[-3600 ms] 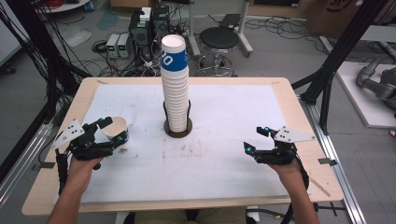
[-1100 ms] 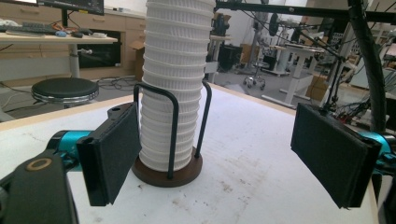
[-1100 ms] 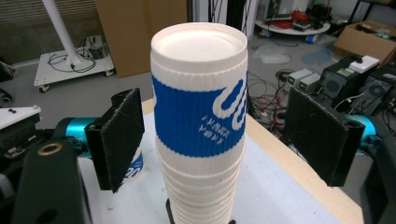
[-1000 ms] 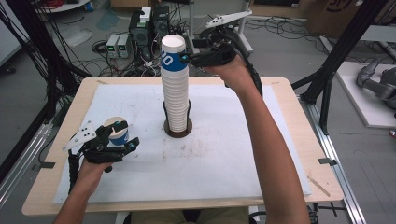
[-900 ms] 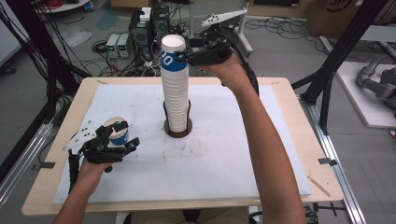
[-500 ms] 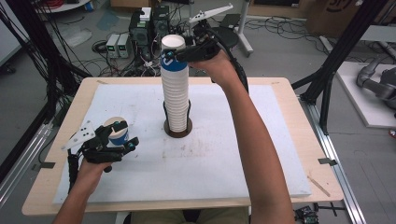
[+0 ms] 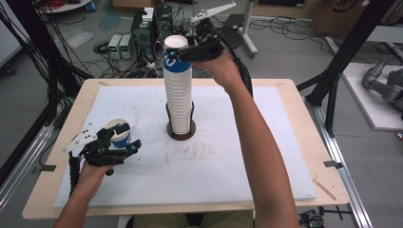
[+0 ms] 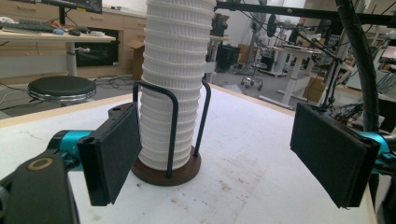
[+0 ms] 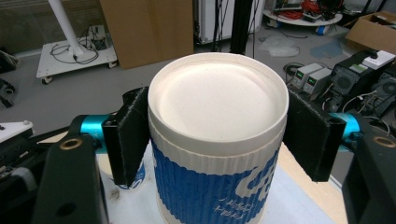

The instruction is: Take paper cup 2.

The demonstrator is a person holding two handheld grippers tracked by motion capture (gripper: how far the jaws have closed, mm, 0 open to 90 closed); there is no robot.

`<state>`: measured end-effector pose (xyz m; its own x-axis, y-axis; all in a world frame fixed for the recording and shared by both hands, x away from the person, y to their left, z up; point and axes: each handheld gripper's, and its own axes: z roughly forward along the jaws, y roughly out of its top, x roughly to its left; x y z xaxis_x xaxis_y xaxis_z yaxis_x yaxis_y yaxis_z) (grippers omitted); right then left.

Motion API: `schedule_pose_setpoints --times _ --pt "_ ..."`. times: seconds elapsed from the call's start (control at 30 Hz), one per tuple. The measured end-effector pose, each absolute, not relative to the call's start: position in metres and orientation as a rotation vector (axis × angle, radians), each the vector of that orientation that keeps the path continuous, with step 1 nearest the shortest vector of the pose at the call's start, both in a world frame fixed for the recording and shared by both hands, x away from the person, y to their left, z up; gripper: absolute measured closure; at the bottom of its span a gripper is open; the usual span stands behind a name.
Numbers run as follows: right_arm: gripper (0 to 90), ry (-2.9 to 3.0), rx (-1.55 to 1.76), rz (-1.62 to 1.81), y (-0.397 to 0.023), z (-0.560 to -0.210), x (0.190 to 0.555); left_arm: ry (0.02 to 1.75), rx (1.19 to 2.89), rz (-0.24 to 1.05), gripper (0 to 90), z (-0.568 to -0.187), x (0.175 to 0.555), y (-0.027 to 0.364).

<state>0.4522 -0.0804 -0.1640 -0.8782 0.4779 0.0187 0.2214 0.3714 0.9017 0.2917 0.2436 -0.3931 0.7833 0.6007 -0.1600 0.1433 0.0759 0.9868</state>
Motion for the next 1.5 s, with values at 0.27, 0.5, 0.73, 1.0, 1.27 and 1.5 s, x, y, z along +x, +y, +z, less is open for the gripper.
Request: schedule_pose_setpoints --times 0.27,0.5,0.73,1.0,1.27,1.5 --pt "29.5 2.385 0.618 1.517 -0.0807 -0.1642 0.4531 0.638 1.479 0.377 16.5 -0.3938 0.2921 0.2445" --pt "30.5 2.381 0.606 1.513 -0.0805 -0.1638 0.4523 0.638 1.483 0.376 16.5 -0.3946 0.2926 0.2439" --pt "30.8 2.375 0.594 1.512 -0.0798 -0.1638 0.4522 0.640 1.487 0.372 16.5 -0.3952 0.2929 0.2439" --pt "31.0 2.374 0.594 1.519 -0.0803 -0.1638 0.4529 0.644 1.484 0.369 16.5 -0.3957 0.2931 0.2442" --pt "31.1 2.368 0.593 1.528 -0.0792 -0.1635 0.4521 0.647 1.485 0.366 16.5 -0.3964 0.2935 0.2448" --pt "30.6 2.378 0.602 1.514 -0.0806 -0.1633 0.4517 0.649 1.488 0.367 16.5 -0.3965 0.2934 0.2450"
